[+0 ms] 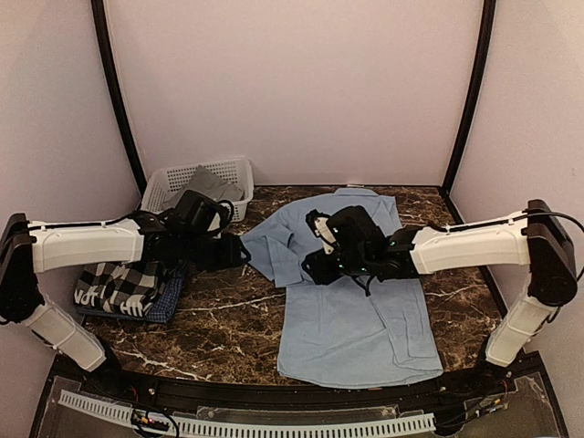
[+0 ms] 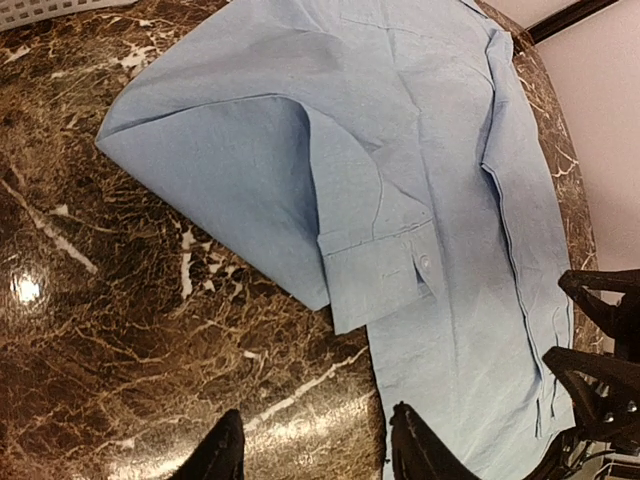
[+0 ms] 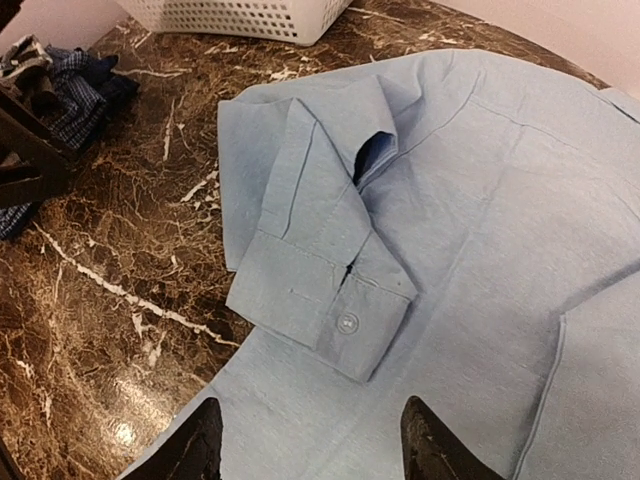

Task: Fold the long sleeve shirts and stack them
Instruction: Fold the 1/3-folded shirt at the center of the board.

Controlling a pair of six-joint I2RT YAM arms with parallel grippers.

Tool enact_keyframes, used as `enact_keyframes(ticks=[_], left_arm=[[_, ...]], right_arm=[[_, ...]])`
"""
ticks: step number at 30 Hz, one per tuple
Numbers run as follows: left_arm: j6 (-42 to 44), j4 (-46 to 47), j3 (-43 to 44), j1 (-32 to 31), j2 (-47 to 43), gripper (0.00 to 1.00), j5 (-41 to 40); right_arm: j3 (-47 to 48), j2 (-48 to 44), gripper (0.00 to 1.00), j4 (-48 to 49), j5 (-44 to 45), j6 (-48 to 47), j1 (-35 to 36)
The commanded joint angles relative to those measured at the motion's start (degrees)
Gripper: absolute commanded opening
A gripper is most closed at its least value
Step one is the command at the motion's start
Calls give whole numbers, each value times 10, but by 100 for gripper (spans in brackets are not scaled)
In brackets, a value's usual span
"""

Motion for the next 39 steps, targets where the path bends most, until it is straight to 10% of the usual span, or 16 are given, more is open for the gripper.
enact_keyframes(ticks=[1, 17, 39], left_arm=[[-26, -12, -34, -1, -50, 48, -18], [-32, -27, -87, 6, -118, 49, -19], [-25, -17, -96, 7, -117, 49, -9]], right_arm=[[81, 82, 58, -27, 44, -27, 28], [348, 308, 52, -201, 63, 6, 58], [439, 418, 46, -284, 83, 64, 64]])
